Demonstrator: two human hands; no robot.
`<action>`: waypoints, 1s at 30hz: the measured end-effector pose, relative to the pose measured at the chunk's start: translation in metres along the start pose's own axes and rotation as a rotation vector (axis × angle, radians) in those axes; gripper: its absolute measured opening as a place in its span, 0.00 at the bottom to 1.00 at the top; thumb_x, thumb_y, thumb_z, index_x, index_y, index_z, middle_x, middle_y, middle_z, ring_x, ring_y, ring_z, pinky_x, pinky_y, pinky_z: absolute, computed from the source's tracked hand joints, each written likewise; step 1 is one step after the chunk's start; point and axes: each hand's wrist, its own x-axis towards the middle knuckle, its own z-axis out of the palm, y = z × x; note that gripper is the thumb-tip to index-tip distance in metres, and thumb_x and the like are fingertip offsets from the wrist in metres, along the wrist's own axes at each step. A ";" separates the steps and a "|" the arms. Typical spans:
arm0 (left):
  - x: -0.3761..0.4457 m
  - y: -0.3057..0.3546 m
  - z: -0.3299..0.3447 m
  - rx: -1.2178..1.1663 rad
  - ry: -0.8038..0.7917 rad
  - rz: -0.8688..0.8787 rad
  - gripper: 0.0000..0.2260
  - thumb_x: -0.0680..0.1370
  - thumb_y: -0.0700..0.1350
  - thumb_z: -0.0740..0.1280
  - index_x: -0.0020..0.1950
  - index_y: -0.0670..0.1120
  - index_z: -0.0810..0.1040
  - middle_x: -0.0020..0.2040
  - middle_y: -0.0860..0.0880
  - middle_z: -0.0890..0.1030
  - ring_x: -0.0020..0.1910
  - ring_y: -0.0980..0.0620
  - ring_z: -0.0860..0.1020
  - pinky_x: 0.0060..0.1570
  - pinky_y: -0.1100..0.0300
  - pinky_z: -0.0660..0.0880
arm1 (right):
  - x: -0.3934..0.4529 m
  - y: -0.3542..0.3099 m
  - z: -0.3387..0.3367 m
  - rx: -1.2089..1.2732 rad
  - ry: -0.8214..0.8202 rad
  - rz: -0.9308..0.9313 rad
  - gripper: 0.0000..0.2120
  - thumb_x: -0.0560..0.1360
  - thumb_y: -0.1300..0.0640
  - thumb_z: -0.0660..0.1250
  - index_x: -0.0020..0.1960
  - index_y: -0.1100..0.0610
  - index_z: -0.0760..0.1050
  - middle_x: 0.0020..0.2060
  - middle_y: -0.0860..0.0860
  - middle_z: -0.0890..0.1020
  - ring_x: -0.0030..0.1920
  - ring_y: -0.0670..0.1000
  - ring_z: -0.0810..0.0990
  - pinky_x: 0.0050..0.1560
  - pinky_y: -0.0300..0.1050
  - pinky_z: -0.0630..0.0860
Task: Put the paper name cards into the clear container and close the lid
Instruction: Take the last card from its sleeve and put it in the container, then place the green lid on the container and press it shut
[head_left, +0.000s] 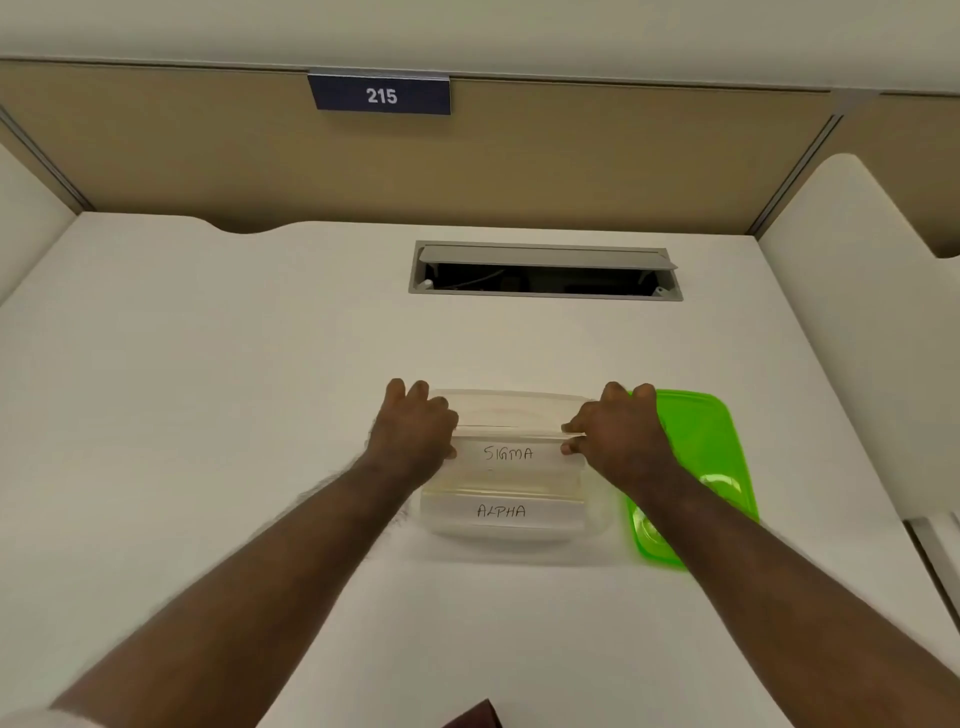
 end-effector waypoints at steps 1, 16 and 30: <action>0.000 0.004 0.002 0.047 -0.006 0.010 0.14 0.76 0.54 0.67 0.56 0.49 0.81 0.53 0.51 0.82 0.57 0.46 0.73 0.58 0.50 0.62 | 0.001 -0.002 0.002 -0.022 -0.002 -0.015 0.12 0.71 0.40 0.68 0.52 0.41 0.82 0.49 0.42 0.86 0.53 0.51 0.74 0.48 0.51 0.56; 0.005 0.024 0.000 -0.005 0.026 -0.047 0.15 0.76 0.53 0.65 0.59 0.48 0.78 0.56 0.49 0.79 0.57 0.45 0.74 0.56 0.49 0.65 | -0.009 -0.007 -0.012 0.010 0.222 0.003 0.16 0.73 0.38 0.63 0.51 0.46 0.81 0.48 0.48 0.83 0.51 0.56 0.77 0.52 0.54 0.63; -0.014 0.221 -0.030 -0.390 0.183 0.490 0.12 0.75 0.39 0.62 0.58 0.44 0.77 0.54 0.43 0.77 0.51 0.42 0.74 0.48 0.47 0.72 | -0.152 0.117 0.080 0.450 -0.046 0.860 0.24 0.73 0.51 0.70 0.67 0.55 0.71 0.58 0.62 0.75 0.58 0.67 0.75 0.56 0.62 0.73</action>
